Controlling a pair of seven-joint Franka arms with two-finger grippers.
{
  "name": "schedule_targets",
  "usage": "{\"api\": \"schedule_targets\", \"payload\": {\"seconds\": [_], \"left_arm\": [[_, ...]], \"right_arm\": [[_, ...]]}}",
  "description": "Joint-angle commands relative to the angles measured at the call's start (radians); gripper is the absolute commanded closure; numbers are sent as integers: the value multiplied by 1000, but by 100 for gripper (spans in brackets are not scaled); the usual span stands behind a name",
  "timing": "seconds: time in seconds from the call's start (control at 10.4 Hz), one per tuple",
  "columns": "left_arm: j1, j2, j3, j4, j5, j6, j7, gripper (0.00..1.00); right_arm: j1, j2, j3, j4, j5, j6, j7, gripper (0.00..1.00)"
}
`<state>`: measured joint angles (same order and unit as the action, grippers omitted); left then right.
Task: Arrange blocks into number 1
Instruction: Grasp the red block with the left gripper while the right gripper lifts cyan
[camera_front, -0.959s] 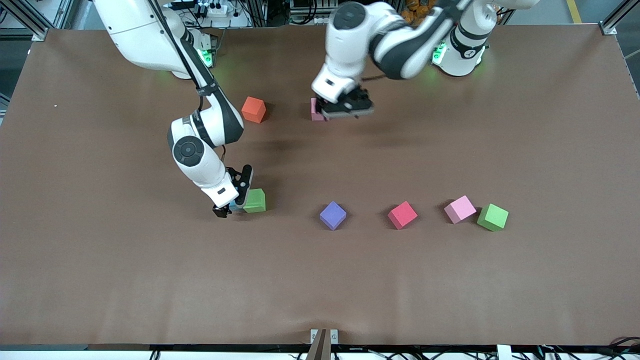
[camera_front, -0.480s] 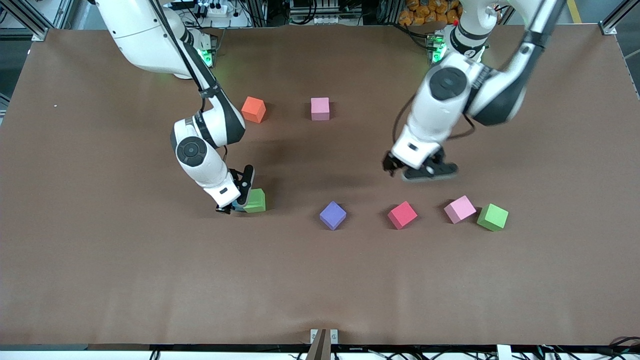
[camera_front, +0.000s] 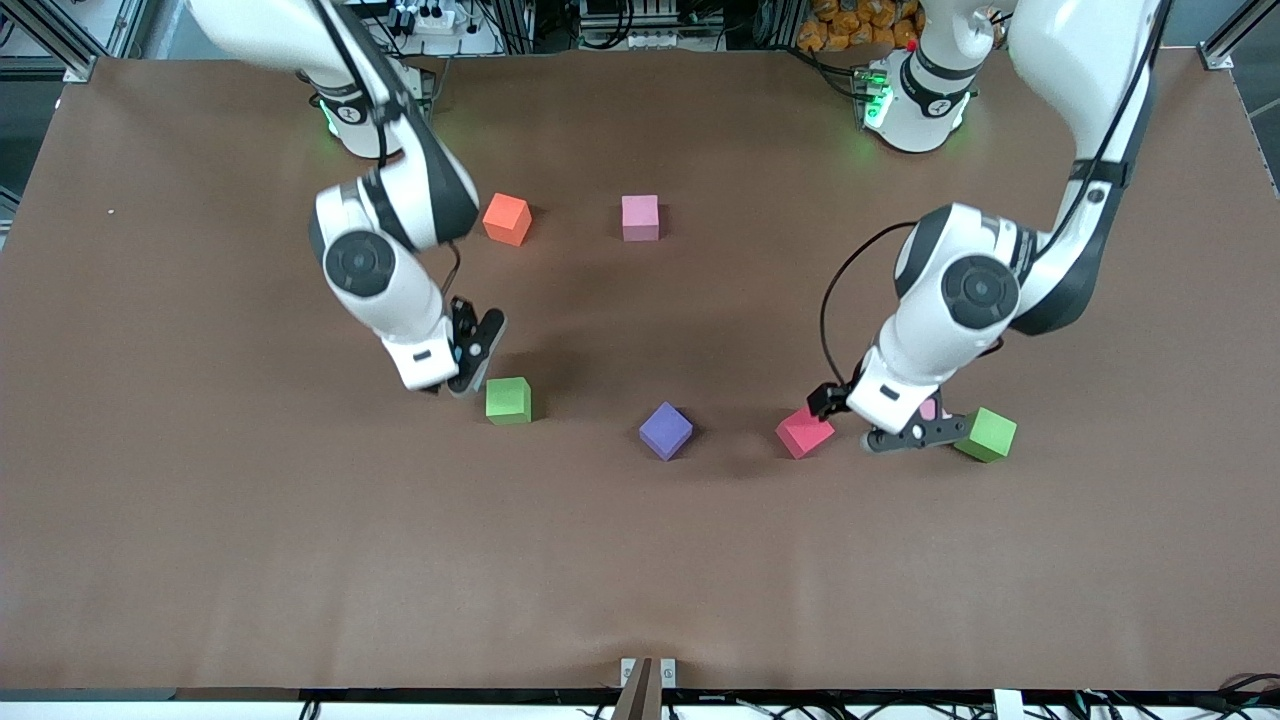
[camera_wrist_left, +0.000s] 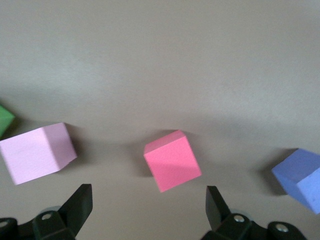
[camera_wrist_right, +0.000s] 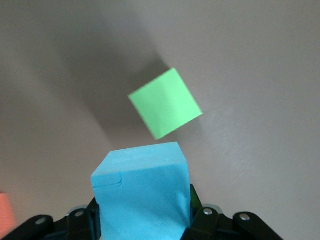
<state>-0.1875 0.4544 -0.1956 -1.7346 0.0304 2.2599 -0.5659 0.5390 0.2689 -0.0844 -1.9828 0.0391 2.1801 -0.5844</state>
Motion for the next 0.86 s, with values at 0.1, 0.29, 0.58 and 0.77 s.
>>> {"api": "schedule_targets", "payload": {"seconds": [0.1,0.29,0.58,0.77], "left_arm": [[-47,105,30,96,-55,-30,-9,0],[-50,115,41,96,-49,-43,-23,0],[-49,124,59,96,-27,-48,-9,0],[-52,144,59,96,-21,-48,-9,0]], "right_arm": [[188,-88,-3,-34,-8,-117,634,100],[260,-73,-3,-31,8,-94,892,100],[338,-1,-1,-36,16,39,1134,100],[375,56,0,-36,16,116,1237,100]]}}
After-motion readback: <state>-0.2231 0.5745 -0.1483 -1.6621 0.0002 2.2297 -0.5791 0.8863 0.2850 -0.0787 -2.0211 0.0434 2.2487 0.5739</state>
